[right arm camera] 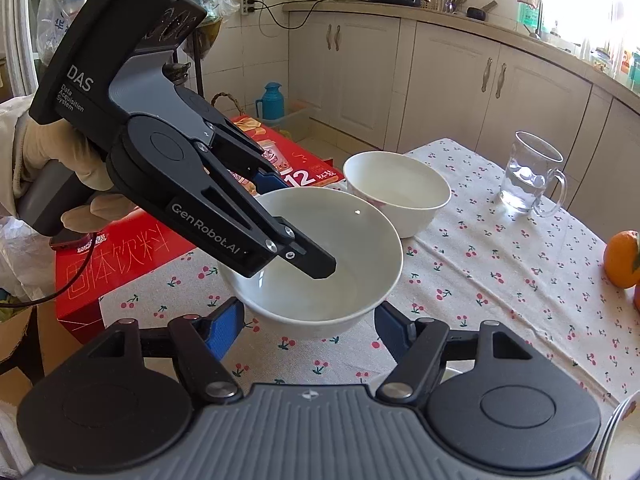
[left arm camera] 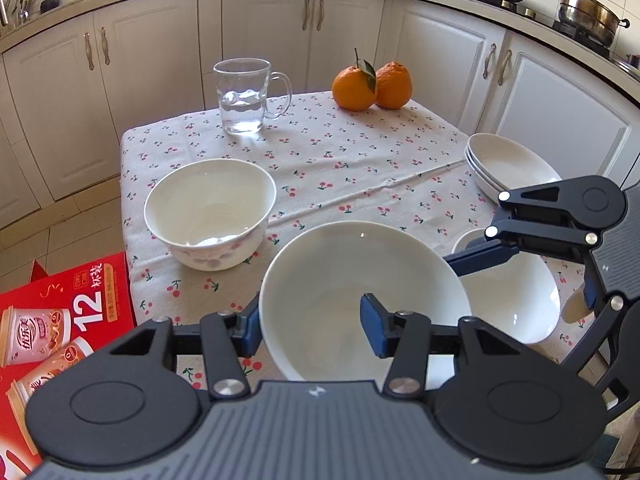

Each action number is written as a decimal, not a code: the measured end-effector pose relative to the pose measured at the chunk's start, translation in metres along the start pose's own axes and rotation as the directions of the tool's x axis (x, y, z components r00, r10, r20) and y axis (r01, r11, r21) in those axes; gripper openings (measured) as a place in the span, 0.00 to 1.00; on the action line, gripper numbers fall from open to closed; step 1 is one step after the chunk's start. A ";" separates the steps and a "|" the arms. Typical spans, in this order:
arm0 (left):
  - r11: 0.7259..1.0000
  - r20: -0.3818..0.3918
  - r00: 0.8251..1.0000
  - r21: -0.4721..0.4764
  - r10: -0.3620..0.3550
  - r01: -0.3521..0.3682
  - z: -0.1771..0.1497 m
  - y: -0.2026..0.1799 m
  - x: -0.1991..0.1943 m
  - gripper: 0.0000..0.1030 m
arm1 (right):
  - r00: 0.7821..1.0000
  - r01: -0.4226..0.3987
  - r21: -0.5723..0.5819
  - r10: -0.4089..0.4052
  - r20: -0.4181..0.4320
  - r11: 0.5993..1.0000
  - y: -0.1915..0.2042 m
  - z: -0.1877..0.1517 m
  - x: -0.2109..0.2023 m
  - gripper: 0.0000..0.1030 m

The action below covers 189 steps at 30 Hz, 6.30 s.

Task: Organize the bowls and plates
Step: 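Lift the white bowl with the left tool and carry it over another bowl, then lower the held bowl into the other white bowl with the left tool, then open and withdraw the left tool while moving the right tool toward the remaining bowl, then close the right tool on the rim of the remaining white bowl, then lift the bowl with the right tool and carry it over the bowl stack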

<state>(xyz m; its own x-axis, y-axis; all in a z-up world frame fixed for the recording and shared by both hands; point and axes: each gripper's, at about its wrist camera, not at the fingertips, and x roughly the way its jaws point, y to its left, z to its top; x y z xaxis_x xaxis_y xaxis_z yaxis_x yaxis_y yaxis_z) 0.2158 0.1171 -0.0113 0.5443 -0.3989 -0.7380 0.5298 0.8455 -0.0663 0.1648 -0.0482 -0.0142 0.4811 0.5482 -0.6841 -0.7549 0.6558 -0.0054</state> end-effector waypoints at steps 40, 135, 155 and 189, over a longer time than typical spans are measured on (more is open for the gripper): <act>0.983 -0.027 0.994 0.148 -0.106 0.109 0.025 -0.111 0.039 0.47 | 0.991 0.129 0.147 -0.132 0.009 0.981 -0.034 -0.079 -0.091 0.74; 0.973 0.171 0.958 -0.024 0.231 -0.231 0.003 0.051 0.068 0.82 | 0.980 -0.101 0.084 0.113 -0.166 0.991 -0.133 0.118 0.134 0.80; 0.976 0.142 0.965 -0.007 0.218 -0.219 0.007 0.047 0.065 0.81 | 0.963 -0.172 0.190 0.206 -0.172 0.967 -0.143 0.112 0.148 0.63; 0.986 0.148 0.986 0.138 0.070 -0.091 0.005 -0.104 -0.020 0.81 | 0.991 -0.080 0.191 0.098 -0.087 0.978 -0.097 0.034 -0.047 0.63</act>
<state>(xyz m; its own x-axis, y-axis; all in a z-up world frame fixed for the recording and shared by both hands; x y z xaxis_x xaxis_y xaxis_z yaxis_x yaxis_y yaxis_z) 0.1530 0.0350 0.0142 0.6705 -0.3867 -0.6331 0.5629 0.8210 0.0947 0.2307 -0.1205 0.0431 0.3639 0.5624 -0.7425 -0.6918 0.6969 0.1889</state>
